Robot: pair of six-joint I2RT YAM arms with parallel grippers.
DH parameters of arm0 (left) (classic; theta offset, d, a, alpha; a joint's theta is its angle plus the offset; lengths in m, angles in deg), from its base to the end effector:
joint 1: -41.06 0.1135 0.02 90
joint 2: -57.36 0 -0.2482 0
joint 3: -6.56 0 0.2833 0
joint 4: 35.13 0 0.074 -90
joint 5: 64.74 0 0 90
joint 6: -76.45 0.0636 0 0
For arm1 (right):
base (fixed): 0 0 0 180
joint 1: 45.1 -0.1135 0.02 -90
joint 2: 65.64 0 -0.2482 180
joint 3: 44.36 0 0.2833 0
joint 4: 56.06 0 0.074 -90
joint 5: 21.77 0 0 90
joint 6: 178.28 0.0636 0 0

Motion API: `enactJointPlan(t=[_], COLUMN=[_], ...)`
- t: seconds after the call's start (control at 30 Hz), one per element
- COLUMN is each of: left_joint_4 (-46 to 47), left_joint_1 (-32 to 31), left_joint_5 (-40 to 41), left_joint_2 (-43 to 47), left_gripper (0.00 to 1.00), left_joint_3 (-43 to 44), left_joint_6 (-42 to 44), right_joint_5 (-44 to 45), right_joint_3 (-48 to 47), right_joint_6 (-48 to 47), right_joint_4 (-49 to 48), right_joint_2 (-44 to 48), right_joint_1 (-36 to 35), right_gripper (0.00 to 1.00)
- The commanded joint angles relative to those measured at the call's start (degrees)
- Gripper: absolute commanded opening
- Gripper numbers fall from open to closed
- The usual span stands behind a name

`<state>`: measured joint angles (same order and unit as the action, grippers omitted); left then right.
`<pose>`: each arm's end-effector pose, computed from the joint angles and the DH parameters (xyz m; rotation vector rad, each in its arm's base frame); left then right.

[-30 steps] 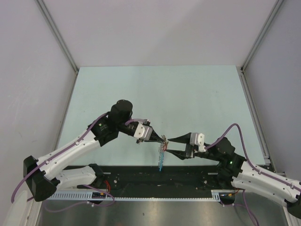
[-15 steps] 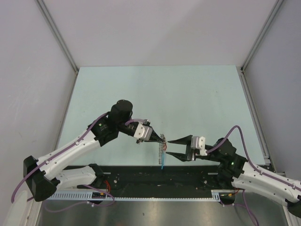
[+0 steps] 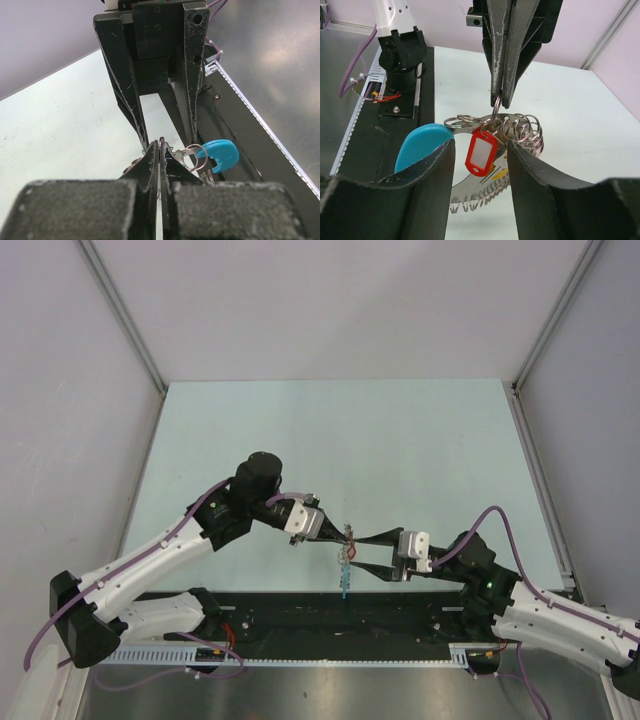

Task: Remove the keys from the keyring
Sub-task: Remove the key from the keyring.

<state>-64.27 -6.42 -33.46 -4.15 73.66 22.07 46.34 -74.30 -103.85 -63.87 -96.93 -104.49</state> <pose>0.1503 -0.2443 0.3165 1.7061 0.9157 -1.1396 0.0933 0.2043 0.2507 -1.1677 0.9904 0.8937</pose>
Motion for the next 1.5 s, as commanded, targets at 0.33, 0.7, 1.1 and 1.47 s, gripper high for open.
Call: enactJointPlan(t=[0.33,0.7,1.1,1.47], left_joint_4=[-0.67,-0.58,-0.58,-0.06], left_joint_1=[0.29,0.29,0.29,0.29], left_joint_5=[-4.12,-3.95,-4.04,-4.12], left_joint_2=[0.78,0.26,0.26,0.34], left_gripper=[0.00,0.01,0.00,0.01], left_joint_3=[2.52,2.70,2.52,2.00], left_joint_6=[2.18,2.35,2.18,2.09], right_joint_5=[-1.66,-2.54,-0.34,-0.70], right_joint_3=[-2.32,-2.32,-2.32,-2.41], right_joint_6=[-1.13,0.19,2.30,3.97], right_joint_4=[-3.61,-2.56,-5.89,-8.88], right_joint_2=[-1.49,-1.32,-2.81,-5.01], right_joint_1=[-0.11,-0.19,-0.11,-0.19], right_gripper=[0.47,0.35,0.32,0.29])
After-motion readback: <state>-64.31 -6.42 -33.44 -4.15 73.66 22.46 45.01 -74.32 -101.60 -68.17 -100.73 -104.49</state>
